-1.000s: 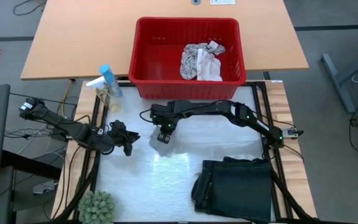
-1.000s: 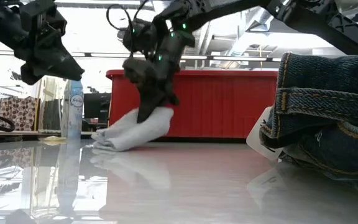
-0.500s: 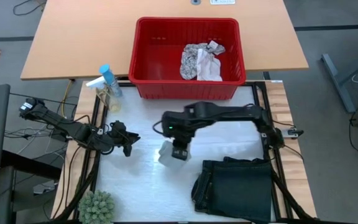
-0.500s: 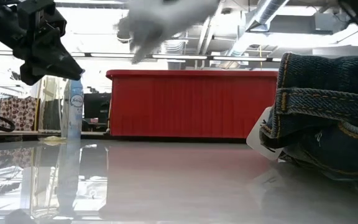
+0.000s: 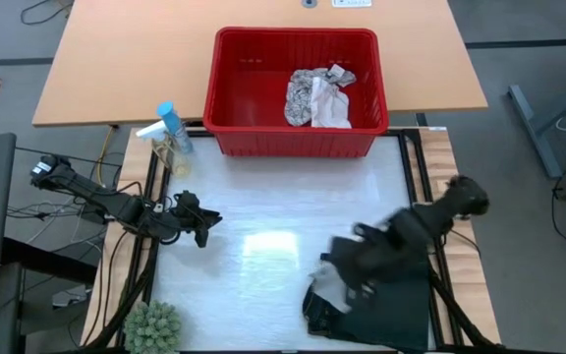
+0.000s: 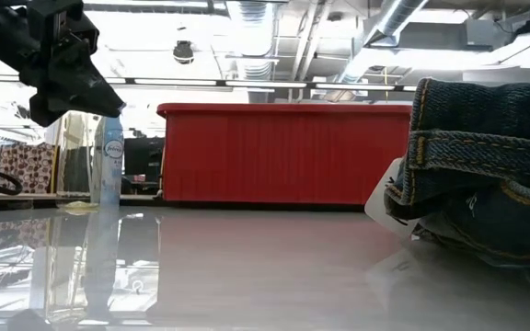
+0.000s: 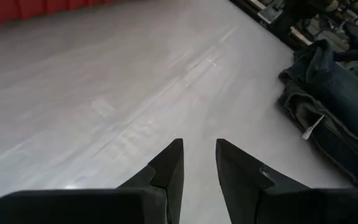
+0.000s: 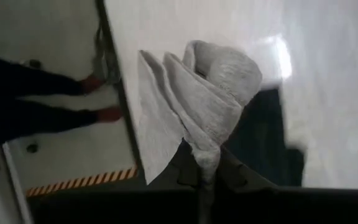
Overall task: Fold Laundry from Bin
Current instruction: Stack the gray boxer on the blue pants, then remove the white from the red laundry bin
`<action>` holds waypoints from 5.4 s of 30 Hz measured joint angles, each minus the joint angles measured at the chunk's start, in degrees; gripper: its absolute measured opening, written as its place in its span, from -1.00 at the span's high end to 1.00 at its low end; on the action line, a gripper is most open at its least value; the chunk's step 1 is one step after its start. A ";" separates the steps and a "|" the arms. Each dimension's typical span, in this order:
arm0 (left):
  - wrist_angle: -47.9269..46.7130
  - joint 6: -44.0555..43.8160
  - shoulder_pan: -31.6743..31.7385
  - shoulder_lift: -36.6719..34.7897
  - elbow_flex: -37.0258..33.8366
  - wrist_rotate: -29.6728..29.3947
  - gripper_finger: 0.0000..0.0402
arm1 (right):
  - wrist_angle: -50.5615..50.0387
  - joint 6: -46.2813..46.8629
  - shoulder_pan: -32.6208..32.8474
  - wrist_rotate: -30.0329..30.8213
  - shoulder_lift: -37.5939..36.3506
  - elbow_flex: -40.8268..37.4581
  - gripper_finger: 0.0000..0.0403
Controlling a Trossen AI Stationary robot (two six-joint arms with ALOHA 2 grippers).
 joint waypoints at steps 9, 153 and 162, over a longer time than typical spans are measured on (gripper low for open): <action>0.62 -2.28 0.00 0.00 0.00 0.00 0.59 | 20.90 14.78 9.36 -3.28 -14.59 -29.77 0.85; 22.71 57.03 61.79 59.89 76.48 44.01 0.08 | 44.72 -51.43 -84.64 4.62 2.19 5.53 -0.02; 24.04 57.04 62.10 59.98 76.48 43.80 0.08 | 43.25 -52.41 -84.64 4.63 2.19 5.53 -0.02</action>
